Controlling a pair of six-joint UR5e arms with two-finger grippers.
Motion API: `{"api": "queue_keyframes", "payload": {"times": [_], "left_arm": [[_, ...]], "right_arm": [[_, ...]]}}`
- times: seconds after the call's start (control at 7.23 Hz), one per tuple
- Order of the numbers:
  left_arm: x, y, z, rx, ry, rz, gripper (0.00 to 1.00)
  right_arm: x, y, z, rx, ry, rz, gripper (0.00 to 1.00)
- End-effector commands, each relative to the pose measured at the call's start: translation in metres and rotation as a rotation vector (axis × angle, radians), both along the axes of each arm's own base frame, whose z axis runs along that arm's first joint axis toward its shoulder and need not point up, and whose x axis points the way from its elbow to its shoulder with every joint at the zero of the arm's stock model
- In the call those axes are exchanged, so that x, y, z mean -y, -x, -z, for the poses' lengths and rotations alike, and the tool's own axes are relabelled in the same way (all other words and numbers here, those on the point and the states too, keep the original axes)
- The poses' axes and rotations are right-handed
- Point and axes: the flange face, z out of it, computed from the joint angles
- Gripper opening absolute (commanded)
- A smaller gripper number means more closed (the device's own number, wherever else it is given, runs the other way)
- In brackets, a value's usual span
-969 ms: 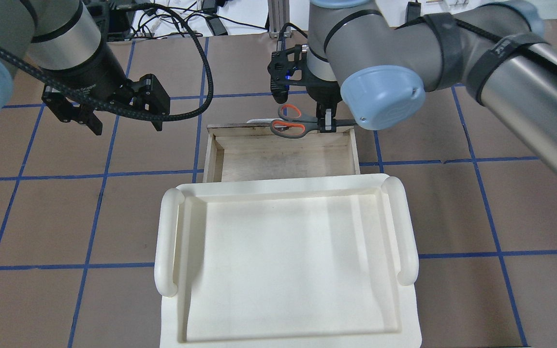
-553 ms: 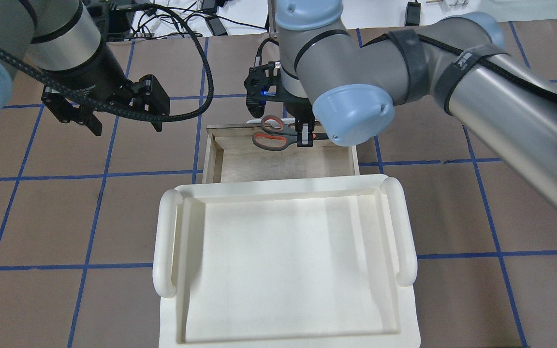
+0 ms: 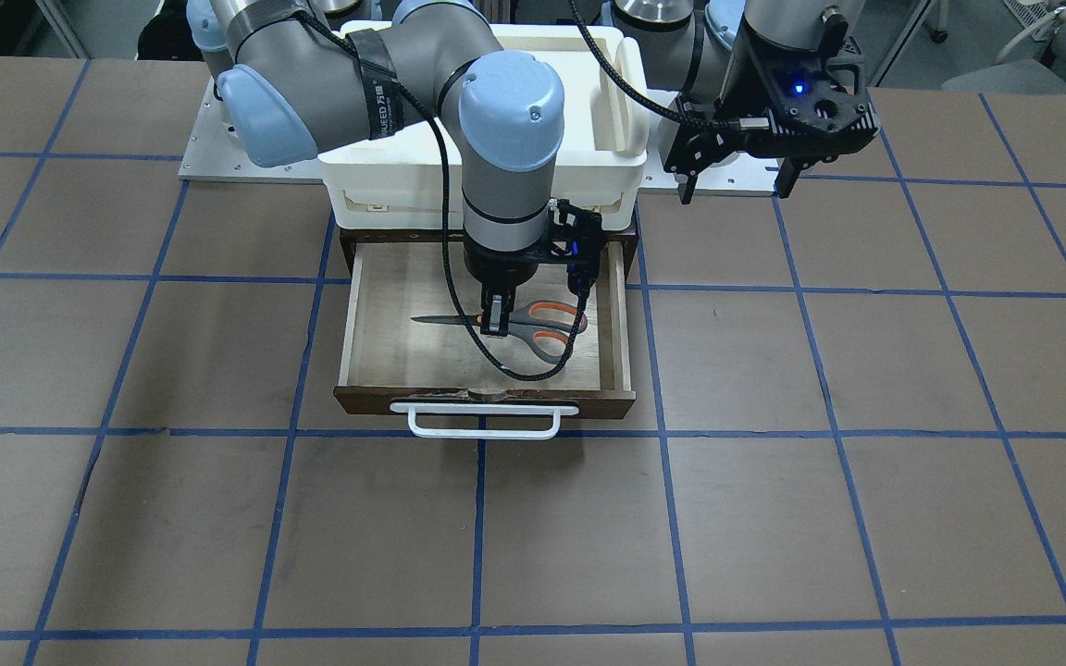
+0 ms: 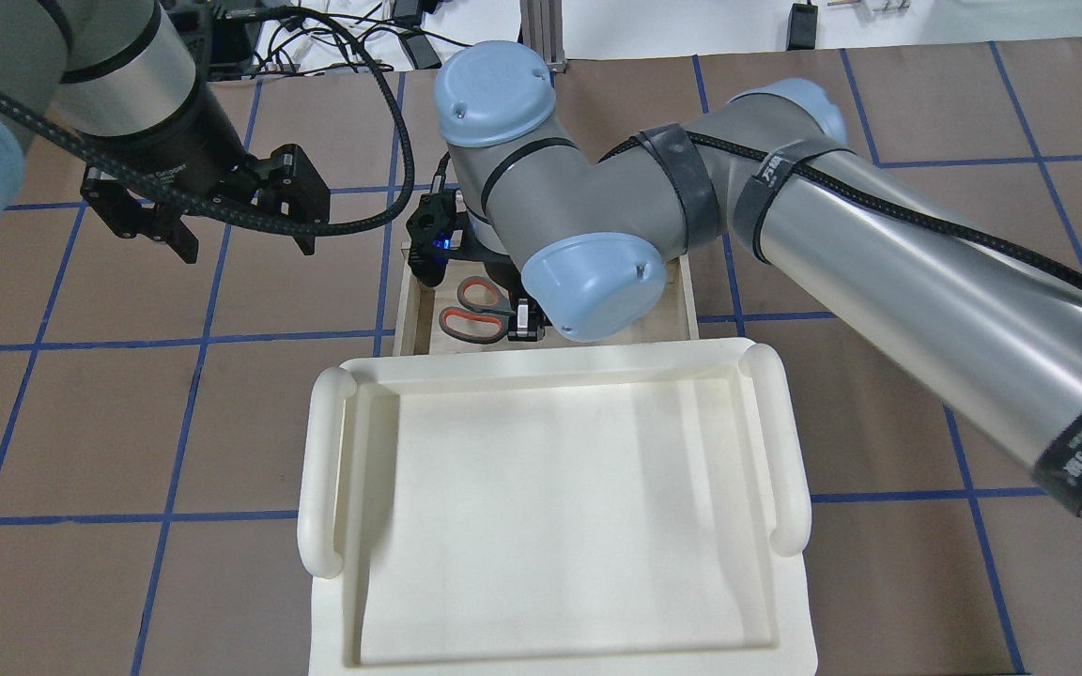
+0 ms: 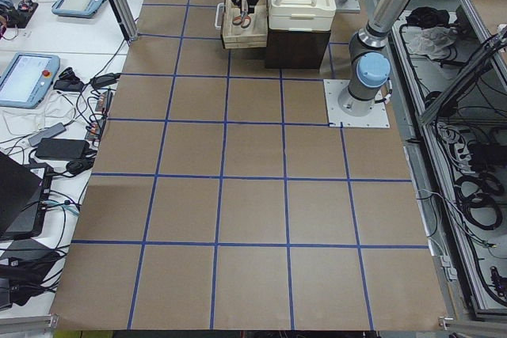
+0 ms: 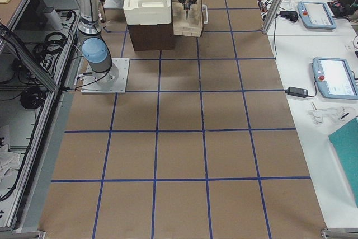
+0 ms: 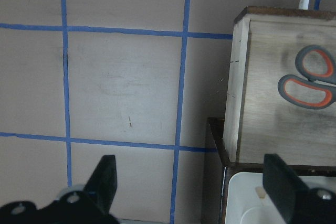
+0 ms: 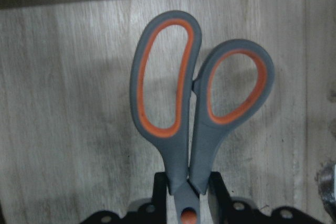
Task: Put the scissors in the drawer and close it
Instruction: 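Lower the scissors into the drawer and open the right gripper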
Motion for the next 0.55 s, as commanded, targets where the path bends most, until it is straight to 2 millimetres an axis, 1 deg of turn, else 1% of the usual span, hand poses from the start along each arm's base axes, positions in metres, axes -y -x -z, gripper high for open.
{"api": "queue_keyframes", "payload": {"times": [0.0,0.14,0.28,0.42], "left_arm": [[0.0,0.0,0.0,0.0,0.0,0.001,1.0],[0.0,0.0,0.0,0.0,0.0,0.001,1.0],[0.0,0.0,0.0,0.0,0.0,0.001,1.0],[0.0,0.0,0.0,0.0,0.0,0.001,1.0]], "right_arm": [[-0.0002,-0.0004,0.0055,-0.01,-0.009,0.001,0.03],[-0.0011,-0.0001,0.009,-0.011,-0.014,0.003,0.61],[-0.0011,0.0001,0.0072,-0.008,-0.005,0.004,0.89],[0.0004,0.0036,-0.0007,-0.003,0.008,0.01,1.0]]}}
